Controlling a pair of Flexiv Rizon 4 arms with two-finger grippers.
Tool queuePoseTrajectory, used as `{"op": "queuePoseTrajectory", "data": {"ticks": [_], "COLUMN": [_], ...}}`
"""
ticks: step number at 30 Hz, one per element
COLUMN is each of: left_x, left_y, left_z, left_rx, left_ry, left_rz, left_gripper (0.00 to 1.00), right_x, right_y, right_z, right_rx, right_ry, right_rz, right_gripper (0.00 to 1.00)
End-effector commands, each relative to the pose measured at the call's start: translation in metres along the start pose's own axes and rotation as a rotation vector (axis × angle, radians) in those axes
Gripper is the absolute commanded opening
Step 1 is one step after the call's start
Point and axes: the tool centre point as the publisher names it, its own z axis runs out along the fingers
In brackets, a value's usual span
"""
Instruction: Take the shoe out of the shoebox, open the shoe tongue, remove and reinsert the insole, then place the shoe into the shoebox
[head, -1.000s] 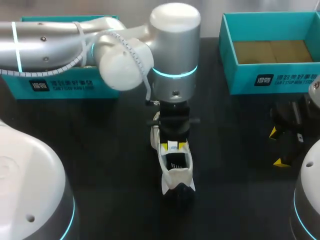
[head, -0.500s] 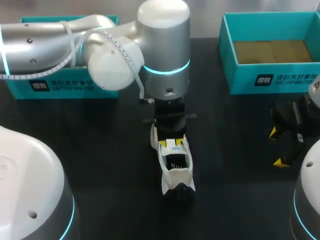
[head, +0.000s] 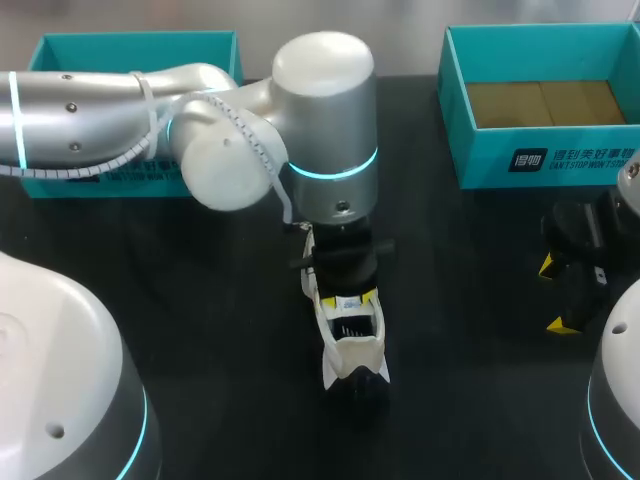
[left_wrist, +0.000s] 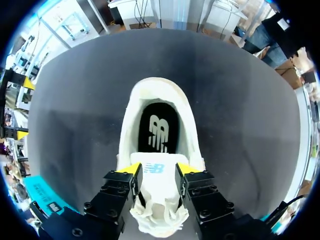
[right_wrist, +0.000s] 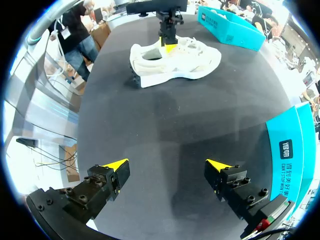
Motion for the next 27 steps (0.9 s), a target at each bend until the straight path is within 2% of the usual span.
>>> {"op": "queuePoseTrajectory", "data": {"ticks": [1, 4, 9, 10, 11, 13, 16, 19, 27], "left_x": [0.014, 0.013, 0.012, 0.012, 0.012, 0.013, 0.016, 0.025, 0.025], "left_y": [-0.006, -0.008, -0.012, -0.015, -0.019, -0.027, -0.035, -0.04, -0.04], "left_z": [-0.034, -0.047, -0.064, -0.068, -0.073, -0.08, -0.092, -0.111, -0.111], "left_rx": [-0.018, -0.028, 0.001, 0.005, 0.009, 0.032, 0.067, 0.033, 0.033], "left_ry": [-0.025, -0.019, 0.005, 0.004, 0.004, 0.019, 0.026, -0.006, -0.006], "left_rz": [-0.008, -0.034, -0.138, -0.153, -0.174, -0.226, -0.301, -0.433, -0.433], "left_gripper": [0.44, 0.46, 0.5, 0.56, 0.77, 1.0, 1.0, 1.0, 1.0], "right_x": [0.001, 0.001, 0.001, 0.001, 0.001, 0.001, 0.001, 0.001, 0.001], "right_y": [0.0, 0.0, 0.0, 0.0, 0.0, 0.0, 0.0, 0.0, 0.0], "right_z": [0.001, 0.001, 0.001, 0.001, 0.001, 0.001, 0.001, 0.001, 0.001], "right_rx": [0.001, 0.001, 0.001, 0.001, 0.001, 0.001, 0.001, 0.001, 0.001], "right_ry": [-0.003, -0.003, -0.003, -0.003, -0.003, -0.003, -0.003, -0.003, -0.003], "right_rz": [0.0, 0.0, 0.0, 0.0, 0.0, 0.0, 0.0, 0.0, 0.0], "right_gripper": [1.0, 1.0, 1.0, 1.0, 1.0, 1.0, 1.0, 1.0, 1.0]}}
